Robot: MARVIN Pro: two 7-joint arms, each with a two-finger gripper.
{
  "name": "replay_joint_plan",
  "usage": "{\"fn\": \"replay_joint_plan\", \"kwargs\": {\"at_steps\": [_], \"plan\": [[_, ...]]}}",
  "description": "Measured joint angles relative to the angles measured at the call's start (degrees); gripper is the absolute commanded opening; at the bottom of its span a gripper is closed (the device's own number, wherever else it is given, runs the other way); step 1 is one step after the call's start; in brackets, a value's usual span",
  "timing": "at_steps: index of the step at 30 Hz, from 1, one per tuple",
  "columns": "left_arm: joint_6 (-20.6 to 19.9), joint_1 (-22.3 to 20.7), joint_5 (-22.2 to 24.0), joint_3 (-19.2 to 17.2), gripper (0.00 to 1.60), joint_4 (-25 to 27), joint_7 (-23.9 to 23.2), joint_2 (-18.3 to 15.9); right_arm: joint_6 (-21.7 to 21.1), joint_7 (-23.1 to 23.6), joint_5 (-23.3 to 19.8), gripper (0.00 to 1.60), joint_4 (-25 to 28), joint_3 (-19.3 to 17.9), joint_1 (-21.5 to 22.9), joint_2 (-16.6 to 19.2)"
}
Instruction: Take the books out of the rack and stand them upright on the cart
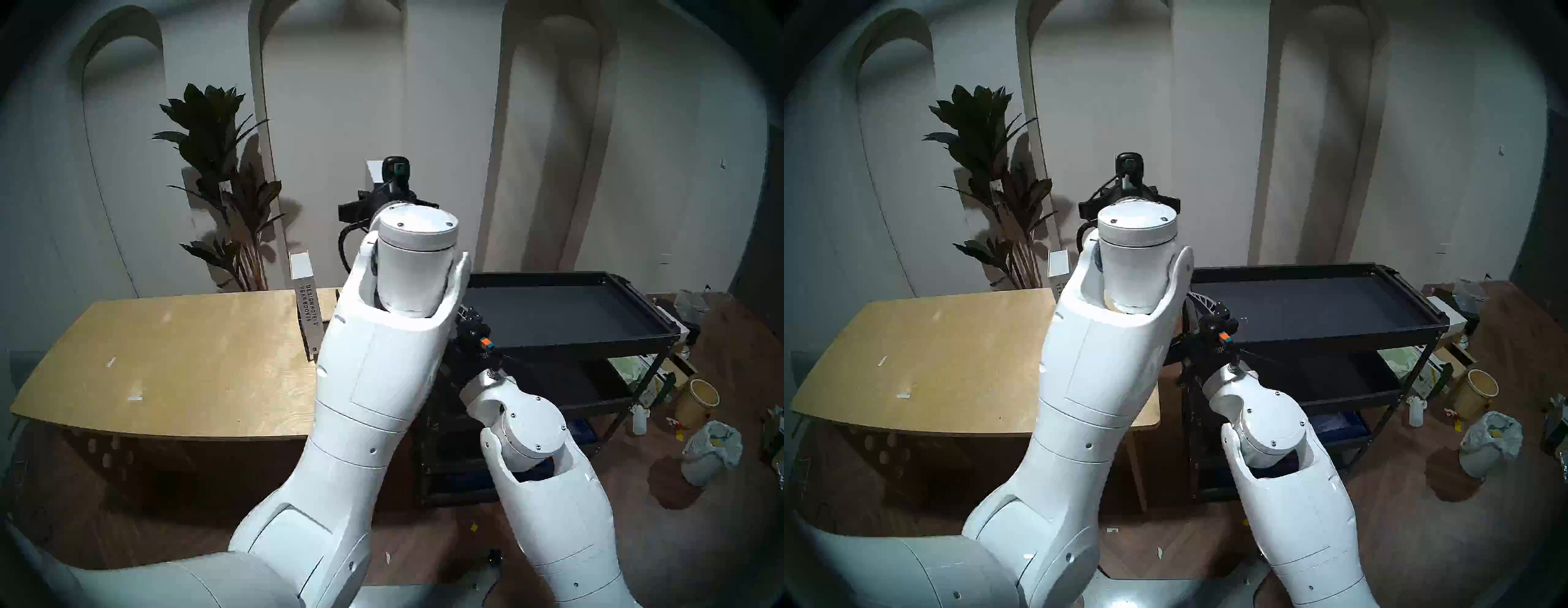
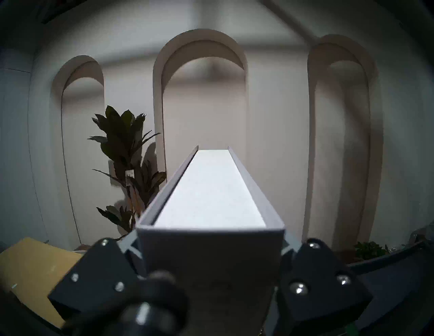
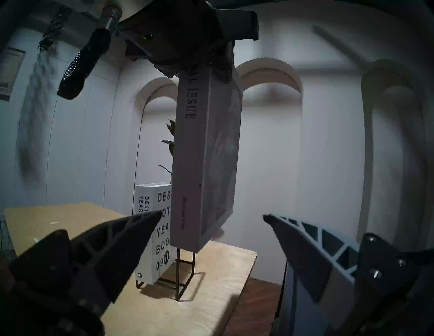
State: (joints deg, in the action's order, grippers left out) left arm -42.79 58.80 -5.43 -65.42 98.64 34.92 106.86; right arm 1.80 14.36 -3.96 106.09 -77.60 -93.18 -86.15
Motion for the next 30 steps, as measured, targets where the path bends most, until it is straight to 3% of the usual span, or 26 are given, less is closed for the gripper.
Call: {"fn": "replay_joint_plan", "kwargs": {"at_steps": [3, 5, 6, 7, 8, 9, 22, 26, 30], "plan": [[0.6, -0.2, -0.2, 0.6, 0.0, -0.5, 1.0, 0.6, 0.7, -0.9, -0.4, 1.6, -1.4, 0.2, 0.9, -0.9], [1.0, -0.4, -0.3, 0.9, 0.0, -0.7, 1.8, 1.0, 1.5, -1.5, -0.9, 0.95, -2.7, 0.5, 1.6, -1.5], [1.2, -0.5, -0.3, 1.0, 0.0, -0.8, 2.1, 1.2, 1.8, -1.8, -1.3, 0.76, -3.3, 0.6, 2.0, -1.8], [1.3, -0.5, -0.3, 1.1, 0.0, -0.8, 2.4, 1.3, 2.1, -2.0, -1.6, 0.77, -3.7, 0.7, 2.2, -2.0], [1.3, -0.7, -0.3, 1.1, 0.0, -0.8, 2.8, 1.5, 2.6, -2.2, -2.2, 1.35, -4.3, 0.8, 2.6, -2.2], [1.4, -0.8, -0.2, 1.1, 0.0, -0.9, 3.1, 1.7, 3.0, -2.3, -2.7, 1.6, -4.8, 0.9, 2.9, -2.5], [0.9, -3.1, 2.4, -4.0, 0.0, -3.3, 4.8, 4.3, 8.0, -1.2, -7.5, 1.6, -4.9, 1.0, 4.4, -3.6], [1.0, -4.4, 3.0, -5.1, 0.0, -6.6, 5.7, 4.9, 10.9, -1.3, -6.4, 1.6, -2.7, 1.6, 3.5, -3.6], [2.1, -5.4, 2.6, -5.0, 0.0, -9.3, 6.5, 5.0, 12.3, -4.3, -3.5, 1.6, -2.0, 3.2, 2.7, -3.5]]}}
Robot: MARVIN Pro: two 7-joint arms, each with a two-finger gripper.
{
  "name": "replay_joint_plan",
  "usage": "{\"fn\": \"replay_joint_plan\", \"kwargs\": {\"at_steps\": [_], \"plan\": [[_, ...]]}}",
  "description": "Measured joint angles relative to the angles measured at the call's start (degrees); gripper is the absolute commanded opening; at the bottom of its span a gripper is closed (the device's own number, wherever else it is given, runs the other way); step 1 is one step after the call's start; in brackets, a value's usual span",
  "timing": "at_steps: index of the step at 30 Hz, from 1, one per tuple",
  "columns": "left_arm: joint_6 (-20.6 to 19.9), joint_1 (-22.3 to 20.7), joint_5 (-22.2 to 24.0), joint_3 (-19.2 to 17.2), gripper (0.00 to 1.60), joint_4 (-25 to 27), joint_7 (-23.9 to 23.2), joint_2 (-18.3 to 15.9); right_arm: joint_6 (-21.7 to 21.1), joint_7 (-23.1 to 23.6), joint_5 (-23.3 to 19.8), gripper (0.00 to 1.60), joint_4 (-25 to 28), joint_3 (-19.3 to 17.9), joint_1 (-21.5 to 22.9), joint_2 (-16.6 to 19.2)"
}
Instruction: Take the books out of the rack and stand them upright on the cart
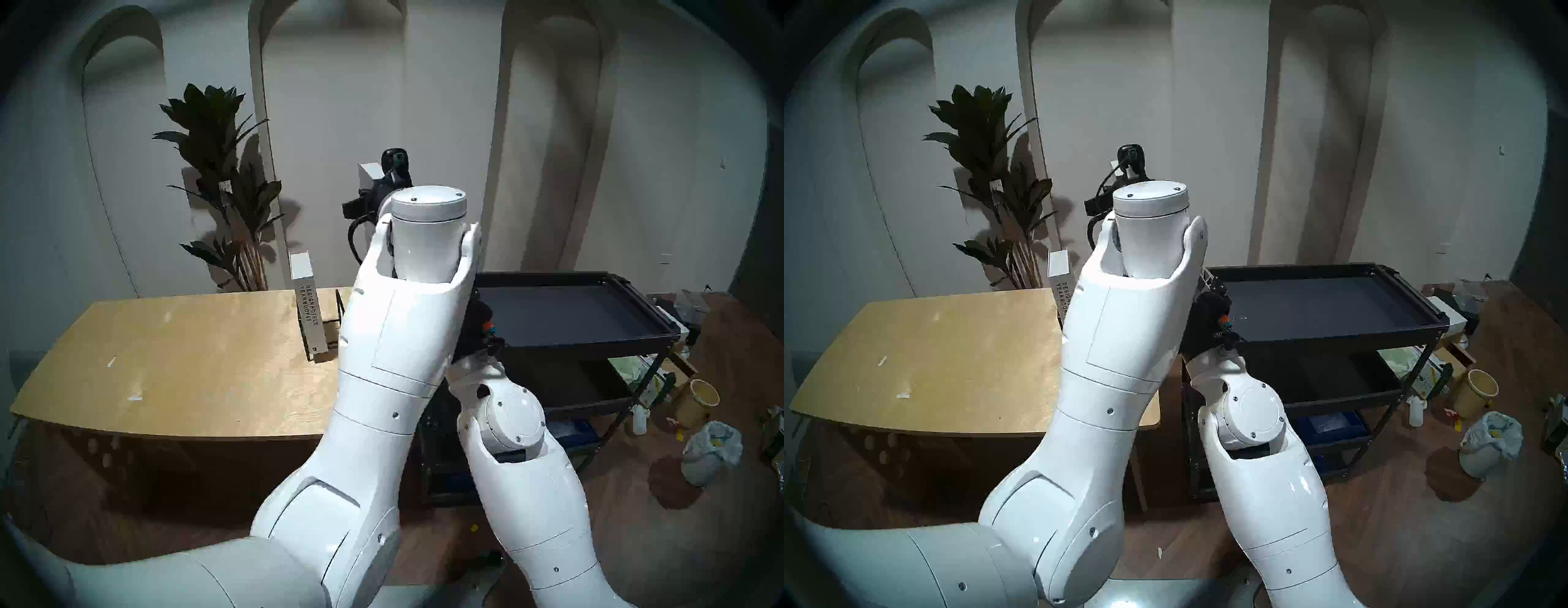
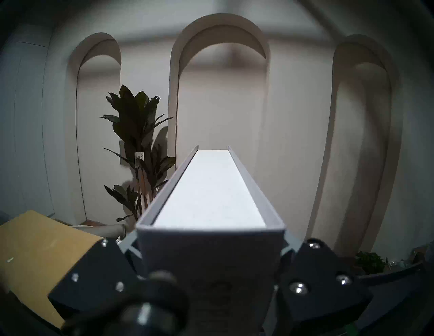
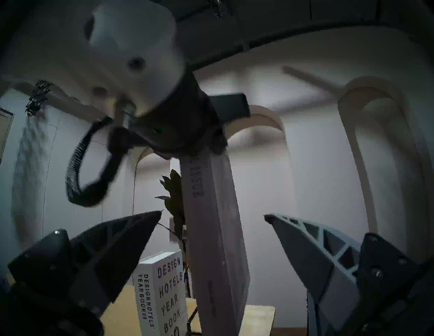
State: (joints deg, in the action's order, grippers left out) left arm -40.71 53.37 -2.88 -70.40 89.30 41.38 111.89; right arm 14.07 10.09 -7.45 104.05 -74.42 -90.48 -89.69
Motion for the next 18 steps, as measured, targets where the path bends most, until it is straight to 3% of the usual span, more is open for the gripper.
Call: {"fn": "replay_joint_plan", "kwargs": {"at_steps": [11, 18], "plan": [[3.9, -0.7, -1.8, 2.6, 0.0, -1.4, 2.3, 0.0, 1.7, -11.4, 1.2, 1.6, -1.6, 2.9, -0.2, 0.0], [3.5, 0.2, -1.8, 3.4, 0.0, 1.6, 3.1, 0.0, 1.4, -13.8, -3.9, 1.6, -2.9, 2.0, 1.5, -0.6]]}}
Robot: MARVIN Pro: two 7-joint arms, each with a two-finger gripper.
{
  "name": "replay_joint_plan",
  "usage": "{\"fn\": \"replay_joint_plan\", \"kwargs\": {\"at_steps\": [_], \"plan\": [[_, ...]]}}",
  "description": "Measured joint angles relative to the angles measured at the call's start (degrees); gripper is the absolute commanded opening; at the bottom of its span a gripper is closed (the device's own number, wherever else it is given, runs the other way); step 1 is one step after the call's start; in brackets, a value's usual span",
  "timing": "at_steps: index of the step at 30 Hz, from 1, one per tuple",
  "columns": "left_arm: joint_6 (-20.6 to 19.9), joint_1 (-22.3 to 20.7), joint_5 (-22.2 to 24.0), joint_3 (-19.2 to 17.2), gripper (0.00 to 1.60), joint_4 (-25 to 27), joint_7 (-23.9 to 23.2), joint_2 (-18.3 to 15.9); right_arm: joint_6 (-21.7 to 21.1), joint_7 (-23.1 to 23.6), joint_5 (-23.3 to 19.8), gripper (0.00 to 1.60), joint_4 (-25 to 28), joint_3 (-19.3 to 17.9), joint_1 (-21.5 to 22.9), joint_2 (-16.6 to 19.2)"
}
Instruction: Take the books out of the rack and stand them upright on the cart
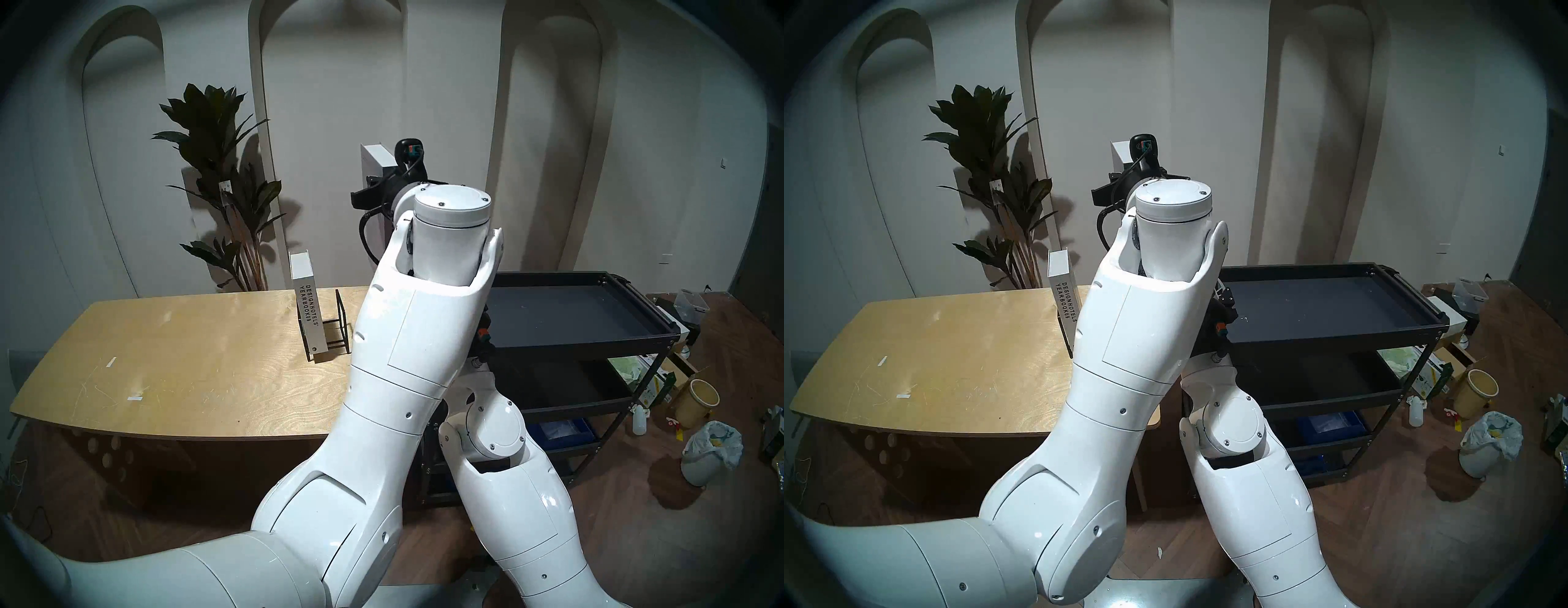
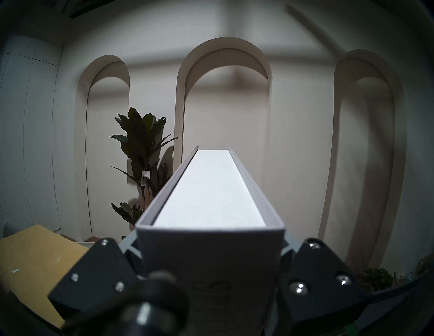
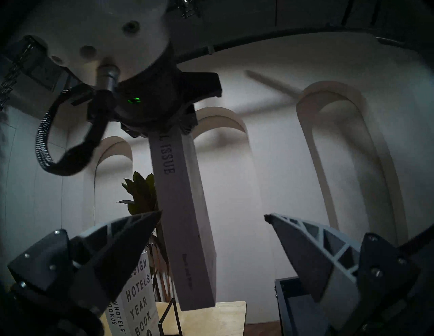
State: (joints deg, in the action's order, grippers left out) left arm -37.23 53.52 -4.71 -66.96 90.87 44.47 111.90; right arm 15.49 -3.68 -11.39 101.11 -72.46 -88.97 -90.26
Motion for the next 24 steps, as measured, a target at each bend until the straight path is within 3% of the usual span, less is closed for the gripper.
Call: {"fn": "replay_joint_plan", "kwargs": {"at_steps": [8, 12, 19, 24], "plan": [[-2.0, 1.1, 2.0, 0.6, 0.0, 3.4, 0.6, -0.1, -5.5, 1.1, -10.6, 1.6, -1.3, -3.4, 2.7, -0.7], [-2.9, 1.4, 2.6, 1.1, 0.0, 4.5, 0.6, -0.2, -8.2, 2.1, -13.3, 1.6, -2.9, -3.8, 4.0, -0.7], [-3.5, 0.8, 2.7, 1.1, 0.0, 4.4, 0.2, -0.5, -9.5, 2.3, -13.7, 1.6, -6.5, -2.2, 5.2, -1.0], [-3.5, -0.3, 2.6, 0.7, 0.0, 3.6, 0.0, -0.3, -8.4, -0.2, -8.8, 1.6, -10.2, 0.6, 6.0, -1.1]]}}
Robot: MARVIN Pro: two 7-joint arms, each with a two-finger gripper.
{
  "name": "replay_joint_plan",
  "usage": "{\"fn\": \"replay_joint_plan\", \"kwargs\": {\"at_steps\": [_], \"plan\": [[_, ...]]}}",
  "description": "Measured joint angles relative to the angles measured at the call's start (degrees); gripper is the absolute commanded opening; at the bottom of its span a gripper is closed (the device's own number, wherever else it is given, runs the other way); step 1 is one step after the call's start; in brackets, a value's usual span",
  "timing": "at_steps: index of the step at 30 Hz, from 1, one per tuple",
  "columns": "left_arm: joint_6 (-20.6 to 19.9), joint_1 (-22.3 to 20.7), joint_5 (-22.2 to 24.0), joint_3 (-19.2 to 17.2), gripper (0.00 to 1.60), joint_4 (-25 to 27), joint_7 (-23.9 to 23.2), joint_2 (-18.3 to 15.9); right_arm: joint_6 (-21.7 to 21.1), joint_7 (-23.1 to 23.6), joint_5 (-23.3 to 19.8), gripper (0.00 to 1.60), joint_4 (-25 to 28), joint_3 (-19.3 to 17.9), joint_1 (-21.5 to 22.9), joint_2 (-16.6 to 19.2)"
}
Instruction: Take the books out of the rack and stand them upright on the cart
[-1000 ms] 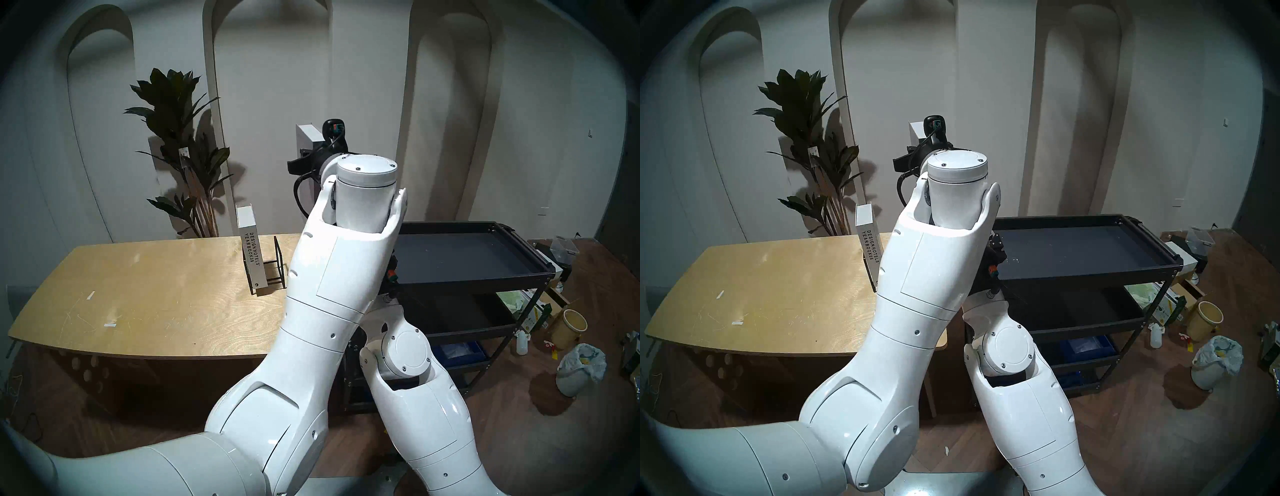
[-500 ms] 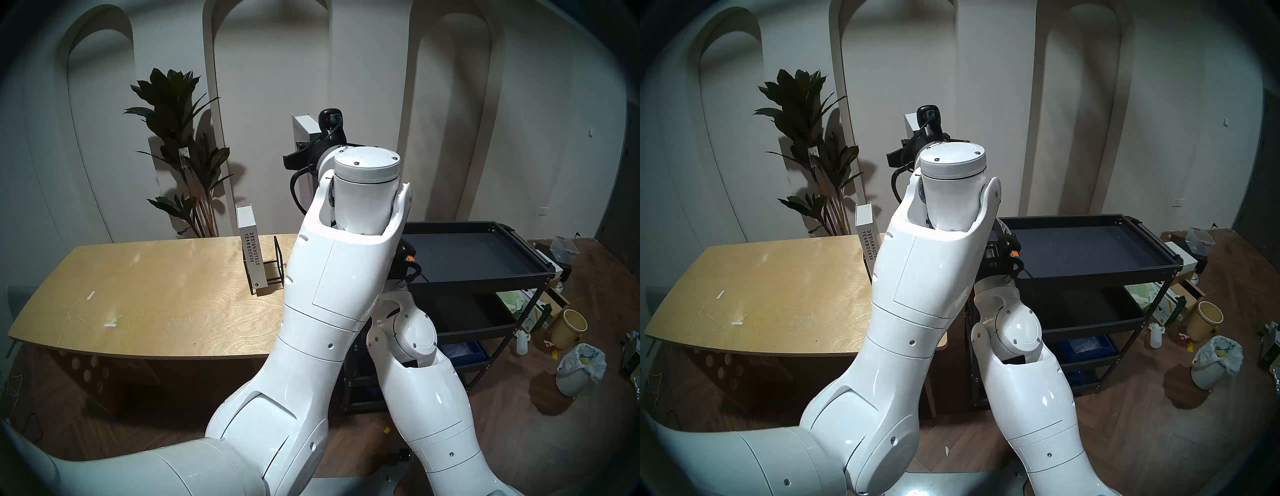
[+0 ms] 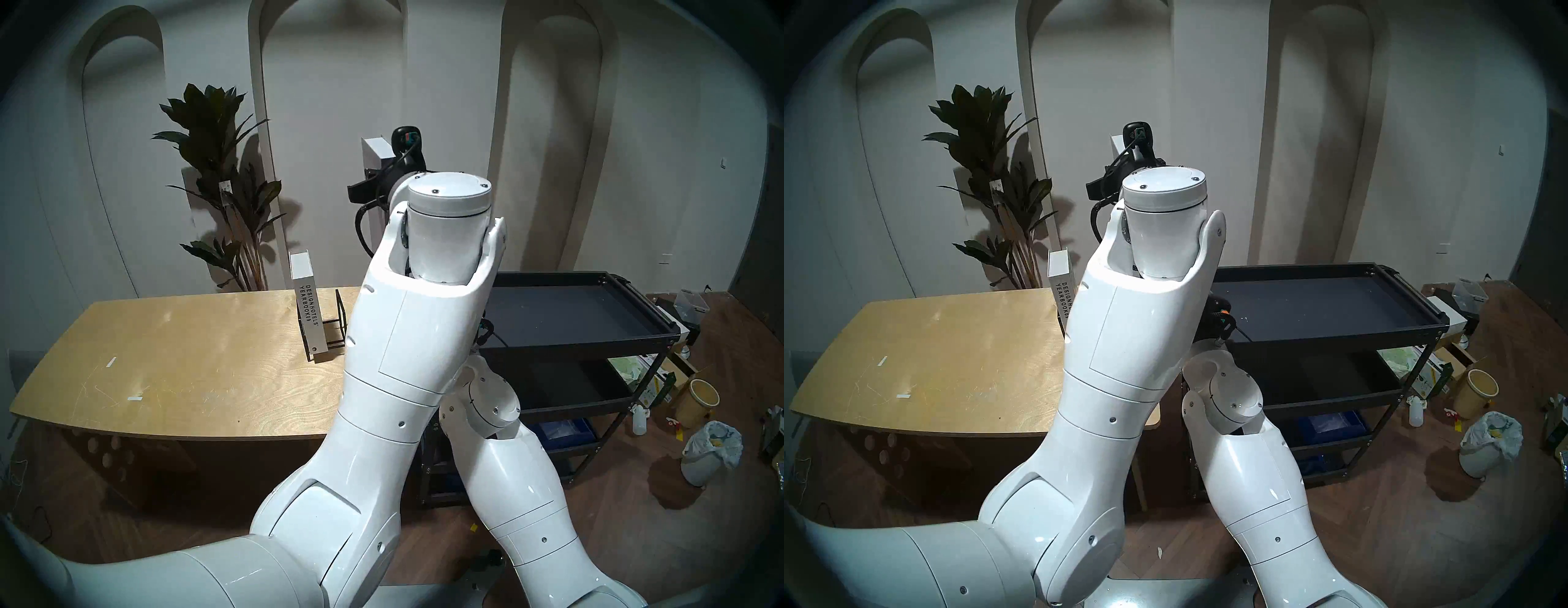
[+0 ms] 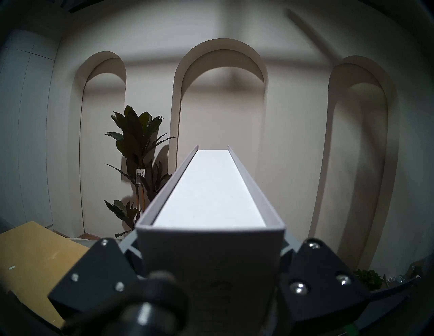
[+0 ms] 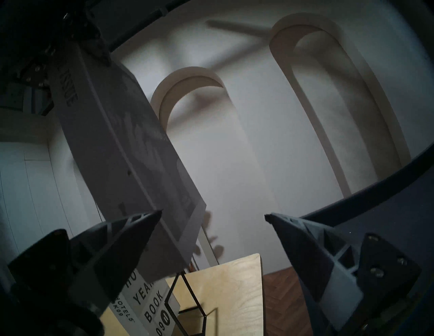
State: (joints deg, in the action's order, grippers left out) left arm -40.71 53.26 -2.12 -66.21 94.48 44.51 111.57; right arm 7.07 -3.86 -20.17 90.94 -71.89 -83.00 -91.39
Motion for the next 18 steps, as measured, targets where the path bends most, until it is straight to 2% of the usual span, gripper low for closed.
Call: {"fn": "replay_joint_plan", "kwargs": {"at_steps": [9, 18], "plan": [[0.4, -0.7, -0.8, 2.5, 0.0, -2.8, 1.2, 0.6, 1.5, -7.0, 11.6, 1.6, -5.9, 7.9, 2.2, -0.3], [1.9, -1.8, -1.2, 5.3, 0.0, -6.2, 3.9, 0.2, 3.3, -13.8, 17.7, 1.6, -9.3, 11.2, 5.0, -1.3]]}}
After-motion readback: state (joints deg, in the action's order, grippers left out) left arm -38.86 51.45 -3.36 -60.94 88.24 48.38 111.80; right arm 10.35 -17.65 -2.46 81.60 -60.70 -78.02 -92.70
